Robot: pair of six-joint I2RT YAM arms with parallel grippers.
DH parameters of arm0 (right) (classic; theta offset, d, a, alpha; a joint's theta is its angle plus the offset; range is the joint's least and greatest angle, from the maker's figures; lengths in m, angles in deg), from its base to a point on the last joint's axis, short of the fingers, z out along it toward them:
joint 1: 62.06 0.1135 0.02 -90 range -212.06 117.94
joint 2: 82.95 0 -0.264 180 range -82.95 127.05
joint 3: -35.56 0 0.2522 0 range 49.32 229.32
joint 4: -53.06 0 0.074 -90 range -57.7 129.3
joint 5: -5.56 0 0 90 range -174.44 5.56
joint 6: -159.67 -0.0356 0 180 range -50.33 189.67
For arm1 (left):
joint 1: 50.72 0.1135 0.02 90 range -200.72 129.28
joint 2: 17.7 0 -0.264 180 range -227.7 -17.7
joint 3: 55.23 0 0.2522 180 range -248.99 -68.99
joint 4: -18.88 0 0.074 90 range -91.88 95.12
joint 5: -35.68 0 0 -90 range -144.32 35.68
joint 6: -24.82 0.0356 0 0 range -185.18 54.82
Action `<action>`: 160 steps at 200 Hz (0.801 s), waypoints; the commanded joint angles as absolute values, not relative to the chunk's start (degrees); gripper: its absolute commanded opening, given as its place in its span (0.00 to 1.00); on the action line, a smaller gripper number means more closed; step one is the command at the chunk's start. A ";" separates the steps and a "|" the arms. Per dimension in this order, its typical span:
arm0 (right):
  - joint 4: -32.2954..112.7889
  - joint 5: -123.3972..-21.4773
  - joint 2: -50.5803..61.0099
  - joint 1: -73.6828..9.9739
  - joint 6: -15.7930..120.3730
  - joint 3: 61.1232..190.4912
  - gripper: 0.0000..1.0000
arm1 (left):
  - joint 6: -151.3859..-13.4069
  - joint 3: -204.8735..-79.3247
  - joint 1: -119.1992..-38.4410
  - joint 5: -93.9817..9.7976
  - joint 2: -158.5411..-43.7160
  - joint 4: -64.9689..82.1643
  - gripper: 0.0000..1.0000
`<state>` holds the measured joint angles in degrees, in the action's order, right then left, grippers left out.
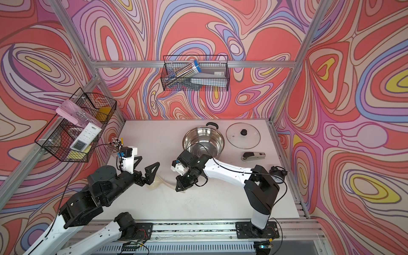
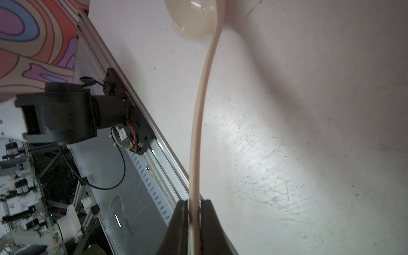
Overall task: Stir the soup with a spoon
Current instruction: Place the spoon at the center of the board, then reset both arms
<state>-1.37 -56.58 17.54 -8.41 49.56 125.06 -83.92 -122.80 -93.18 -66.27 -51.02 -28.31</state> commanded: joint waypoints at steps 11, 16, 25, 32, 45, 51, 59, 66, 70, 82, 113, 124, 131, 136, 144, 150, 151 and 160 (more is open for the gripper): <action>-2.29 -73.67 14.48 -8.59 51.83 122.01 0.56 | -85.04 -121.04 -93.41 -65.74 -51.80 -26.99 0.99; -2.11 -75.93 13.20 -8.53 51.92 121.47 0.60 | -85.12 -120.88 -93.44 -65.74 -51.84 -26.61 0.99; -2.23 -80.36 10.75 -8.58 52.18 121.02 0.66 | -85.08 -120.40 -93.44 -65.93 -51.98 -26.09 0.99; -2.65 -83.46 8.85 -8.58 52.19 120.99 0.69 | -85.11 -120.23 -93.41 -66.29 -52.15 -25.71 0.99; -3.25 -89.04 4.94 -8.60 52.62 121.48 0.70 | -85.61 -119.79 -93.44 -67.24 -52.65 -24.68 0.99; -3.13 -92.30 2.58 -8.55 52.50 121.56 0.70 | -86.25 -119.72 -93.43 -68.20 -53.09 -24.42 0.99; -2.60 -97.55 -0.70 -8.53 51.92 121.28 0.71 | -86.98 -120.03 -93.44 -69.81 -53.82 -24.59 0.99; -1.71 -103.80 -3.57 -8.58 51.19 120.73 0.75 | -86.68 -120.39 -93.44 -70.39 -54.47 -24.59 0.99; -1.13 -107.66 -5.27 -8.54 50.51 120.38 0.81 | -86.16 -120.68 -93.44 -70.42 -54.75 -24.66 0.99; 3.81 -116.51 -9.38 -8.61 52.56 117.82 0.94 | -84.25 -120.74 -93.44 -70.53 -55.29 -24.42 0.99; 21.13 -127.49 -13.58 -10.00 62.43 112.63 0.98 | -80.94 -116.61 -93.44 -78.16 -56.01 -16.42 0.99; 22.00 -122.69 -12.24 -16.46 63.77 113.87 0.98 | -75.98 -114.70 -93.35 -80.38 -57.40 -10.80 0.99; 20.90 -118.54 -10.47 -22.28 61.45 115.06 0.98 | -72.74 -113.48 -93.27 -82.88 -59.02 -6.31 0.99; 20.91 -116.27 -9.25 -26.18 60.14 115.47 0.98 | -70.58 -112.68 -92.84 -84.71 -60.45 -3.55 0.99; 23.32 -113.25 -7.44 -31.83 59.52 114.87 0.98 | -68.44 -111.75 -91.28 -86.63 -63.01 -0.88 0.99; 26.15 -112.35 -5.97 -35.36 59.54 114.01 0.98 | -68.88 -111.55 -88.97 -86.68 -64.95 0.58 0.99; 26.57 -112.37 -5.70 -35.92 59.51 113.83 0.98 | -68.96 -111.50 -88.39 -86.41 -65.23 0.74 0.99; 29.67 -112.53 -3.05 -40.15 59.30 112.82 0.98 | -71.54 -110.96 -83.28 -83.01 -67.58 1.86 0.99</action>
